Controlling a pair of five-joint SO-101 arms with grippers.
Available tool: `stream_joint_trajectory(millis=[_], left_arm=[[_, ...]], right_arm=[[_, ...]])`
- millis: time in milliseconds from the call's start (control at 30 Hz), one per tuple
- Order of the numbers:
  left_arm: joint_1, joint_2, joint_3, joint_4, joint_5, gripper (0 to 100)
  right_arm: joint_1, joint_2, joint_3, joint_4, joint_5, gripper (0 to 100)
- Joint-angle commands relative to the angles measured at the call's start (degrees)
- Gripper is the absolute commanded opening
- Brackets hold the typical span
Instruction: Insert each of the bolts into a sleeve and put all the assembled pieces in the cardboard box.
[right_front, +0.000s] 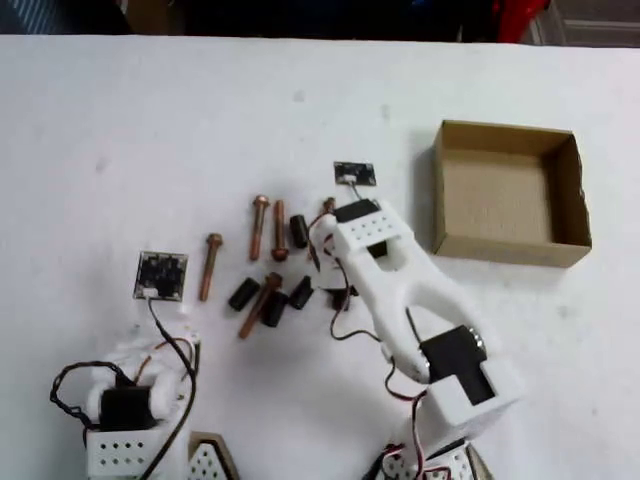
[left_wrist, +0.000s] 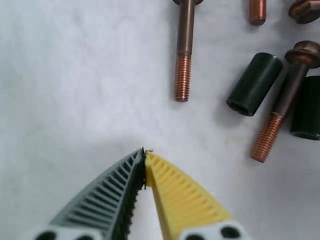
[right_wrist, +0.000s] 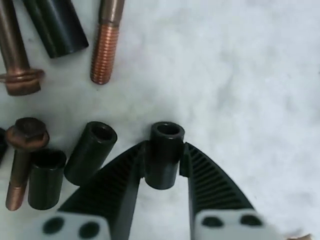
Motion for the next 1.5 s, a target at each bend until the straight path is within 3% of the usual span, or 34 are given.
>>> stream_joint_trajectory(millis=[0,400,733,1100,1467], left_arm=[[0.57,-0.40,-0.09,-0.53,-0.44,2],[0.57,-0.40,-0.09,-0.53,-0.44,2],[0.57,-0.40,-0.09,-0.53,-0.44,2],[0.57,-0.40,-0.09,-0.53,-0.44,2],[0.75,-0.40,-0.09,-0.53,-0.44,2]], right_arm=[[1.10,3.91,-0.44,-0.40,-0.26,6.9],[7.87,5.05,-0.79,0.92,1.67,1.7],[11.65,0.57,-8.53,8.84,29.89,1.7],[11.56,-27.12,-8.53,13.23,37.01,1.7],[11.65,-53.14,-8.44,22.55,37.19,1.7]])
